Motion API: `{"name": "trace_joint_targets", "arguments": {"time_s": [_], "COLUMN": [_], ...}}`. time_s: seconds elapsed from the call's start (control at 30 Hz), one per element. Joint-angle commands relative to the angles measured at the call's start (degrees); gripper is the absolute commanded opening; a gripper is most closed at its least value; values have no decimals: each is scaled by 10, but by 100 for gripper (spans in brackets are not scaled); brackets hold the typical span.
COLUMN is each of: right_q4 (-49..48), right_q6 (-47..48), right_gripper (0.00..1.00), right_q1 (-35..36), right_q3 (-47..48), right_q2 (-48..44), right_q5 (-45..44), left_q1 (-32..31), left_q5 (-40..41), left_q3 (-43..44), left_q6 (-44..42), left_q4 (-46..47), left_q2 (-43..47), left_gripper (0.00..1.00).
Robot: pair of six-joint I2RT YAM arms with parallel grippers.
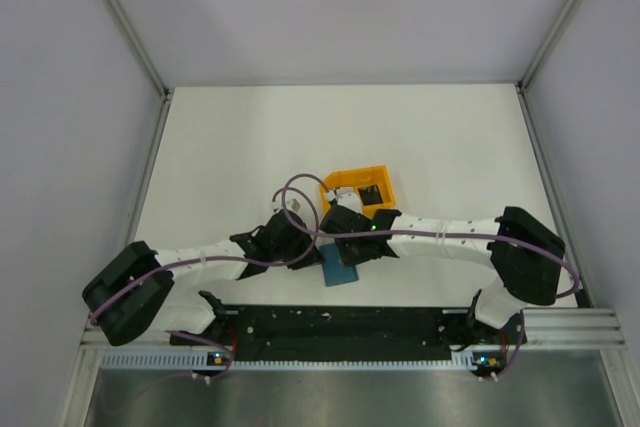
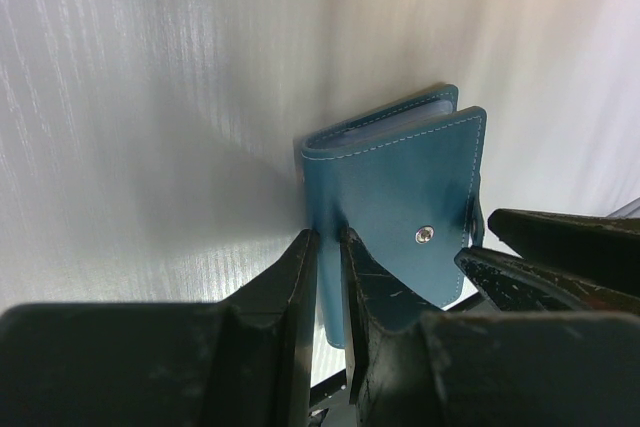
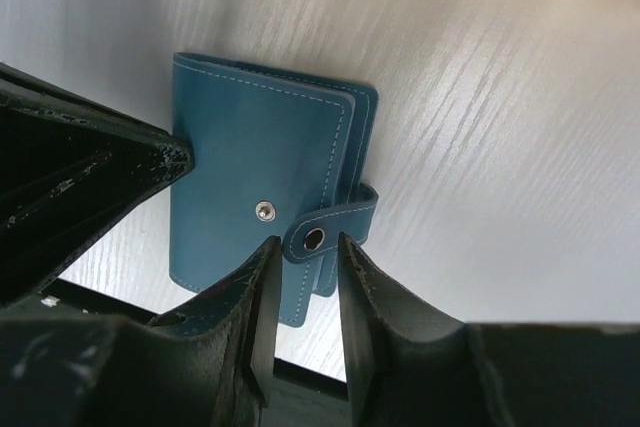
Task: Put the credit cards into the card holder
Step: Close the card holder at the center of the board.
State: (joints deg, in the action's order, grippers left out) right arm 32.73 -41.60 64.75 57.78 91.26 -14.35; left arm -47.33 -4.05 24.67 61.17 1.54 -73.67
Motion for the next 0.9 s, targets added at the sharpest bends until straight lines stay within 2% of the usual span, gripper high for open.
{"name": "trace_joint_targets", "arguments": {"time_s": [0.0,0.07,0.27,0.4,0.87], "right_q4": [4,4,3,4,-16], "right_q6": [-1,-1,-1,2,21], "right_gripper": [27,19,13,0,0], "right_q1": [6,6,6,6,6], "right_q3": [15,17,15,16,21], "right_q2": [-2,2,6,-1,-43], "right_q5": [-39,-34,-34,-31,-16], "left_q1": [-2,-3,-2,-2,-5], "left_q5": [-2,-3,-2,-2,-11], "left_q3": [15,15,15,15,35], "left_q6": [-5,-5,-5,-7,-42], "left_q4": [5,4,4,4,21], "left_q2": [-6,-7,-7,-7,11], "left_gripper": [19,19,19,19,20]}}
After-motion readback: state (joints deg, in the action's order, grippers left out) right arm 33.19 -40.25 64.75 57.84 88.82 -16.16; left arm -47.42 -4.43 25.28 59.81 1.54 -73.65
